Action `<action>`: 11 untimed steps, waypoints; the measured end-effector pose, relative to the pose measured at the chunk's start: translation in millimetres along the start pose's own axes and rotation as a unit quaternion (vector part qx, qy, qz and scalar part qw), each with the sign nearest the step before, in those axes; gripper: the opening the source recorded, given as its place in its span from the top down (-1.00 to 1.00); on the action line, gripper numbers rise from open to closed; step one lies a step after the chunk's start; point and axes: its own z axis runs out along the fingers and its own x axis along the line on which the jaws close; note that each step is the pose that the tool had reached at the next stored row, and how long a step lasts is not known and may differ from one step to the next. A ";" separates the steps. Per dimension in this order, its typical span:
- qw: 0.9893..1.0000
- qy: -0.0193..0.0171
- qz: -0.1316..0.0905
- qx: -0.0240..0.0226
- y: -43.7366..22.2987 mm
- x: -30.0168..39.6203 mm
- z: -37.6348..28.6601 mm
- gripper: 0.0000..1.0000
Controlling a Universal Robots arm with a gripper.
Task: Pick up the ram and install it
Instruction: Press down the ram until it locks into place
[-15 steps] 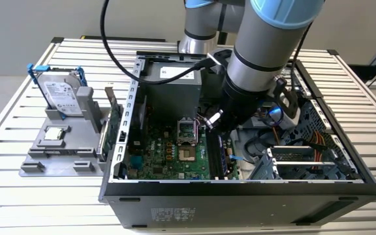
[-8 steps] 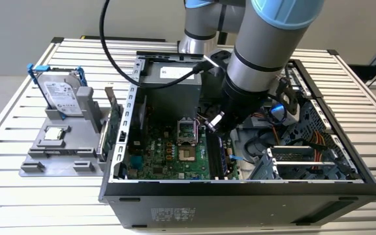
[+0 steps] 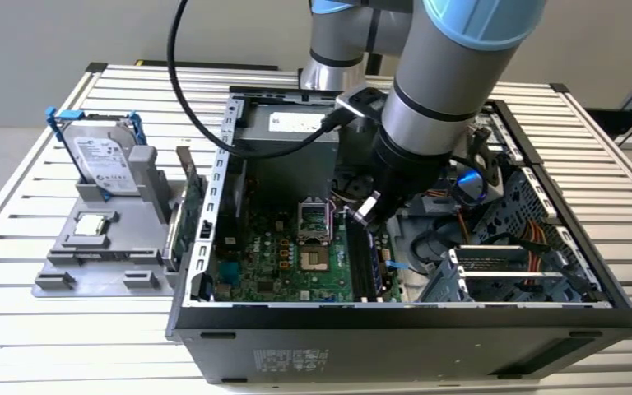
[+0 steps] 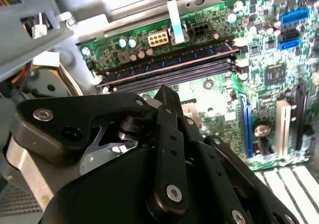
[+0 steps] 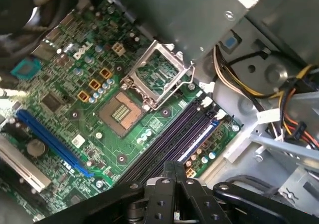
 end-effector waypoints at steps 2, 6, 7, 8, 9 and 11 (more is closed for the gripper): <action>1.000 -0.001 -0.013 0.001 -0.1 0.0 0.1 1.00; 0.999 -0.006 -0.038 0.007 0.0 -0.1 0.1 1.00; 0.999 -0.008 -0.044 0.009 0.0 0.0 0.1 1.00; 0.999 -0.009 -0.050 0.010 0.0 0.0 0.1 1.00; 0.998 -0.010 -0.057 0.011 -0.1 -0.1 0.2 1.00; 0.997 -0.009 -0.074 0.010 -0.1 0.0 0.4 1.00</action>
